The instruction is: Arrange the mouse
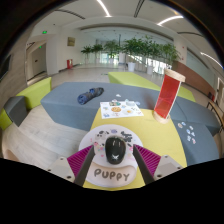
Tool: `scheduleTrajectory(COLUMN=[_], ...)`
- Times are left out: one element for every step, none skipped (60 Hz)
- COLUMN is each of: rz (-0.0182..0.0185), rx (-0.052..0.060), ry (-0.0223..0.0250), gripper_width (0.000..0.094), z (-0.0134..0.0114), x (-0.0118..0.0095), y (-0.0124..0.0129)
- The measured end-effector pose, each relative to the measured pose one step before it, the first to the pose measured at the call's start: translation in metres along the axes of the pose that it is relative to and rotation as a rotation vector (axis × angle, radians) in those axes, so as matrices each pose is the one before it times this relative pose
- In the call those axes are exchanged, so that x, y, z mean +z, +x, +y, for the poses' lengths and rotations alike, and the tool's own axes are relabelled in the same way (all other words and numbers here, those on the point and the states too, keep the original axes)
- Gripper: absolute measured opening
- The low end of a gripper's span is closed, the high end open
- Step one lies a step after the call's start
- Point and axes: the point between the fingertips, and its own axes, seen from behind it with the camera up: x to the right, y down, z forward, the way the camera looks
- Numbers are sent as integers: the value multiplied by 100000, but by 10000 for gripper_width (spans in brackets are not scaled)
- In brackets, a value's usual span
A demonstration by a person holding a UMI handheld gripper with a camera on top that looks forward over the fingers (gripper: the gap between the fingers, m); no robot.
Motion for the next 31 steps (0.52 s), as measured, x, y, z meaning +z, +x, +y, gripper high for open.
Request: scheduleTrajectory(rz=[-265,-14,26,-111,-390,-559,-574,-515,-588,-518,-376,-59,-83,-171,-289,-239,-101,-76,-222,-464,-493,-191,388,767,726,590,369,99,-222,-386,-591], rx=[-459,-333,-115,-147,-279,-266,-201,-135,-50,-13,109,134,258,-71,-314,-536,-534,-303,199,638,925,703,-6,-504,-433,-151,67,358,838,989,1083], ry=[728,625,504,623,701,681,715,747,582,383,445,64,-5,73,115,66,-7,-15,110,-31,-44,58,-65,-56,81,257,255,175,39,-22,64], gripper_width=[841,840,843,840,840,839,839,841,839,839,838,836,837,838,837,836,837,836,837,835,833,832,831,831,831,832,834,832,837,836,836], z=[-104,-45,16,-26,3,2,8,7,55,116,245,138,117,129,115,143,145,153,96,108,85,111,144,56,120,95,92,93,71,63,11], x=[-670,-662,-957,-747,-725,-713,-683,-532,-583,-547,-357,-507,-576,-378,-340,-312,-292,-241,-213,-239,-147,-103,-78,-55,0,-18,1,71,-10,6,-19], y=[-144,-98,-64,-122,-136,-174,-183,-162,-189,-154,-123,-78,-94,-41,-33,-36,-17,26,42,-9,22,27,189,238,267,258,243,218,102,93,18])
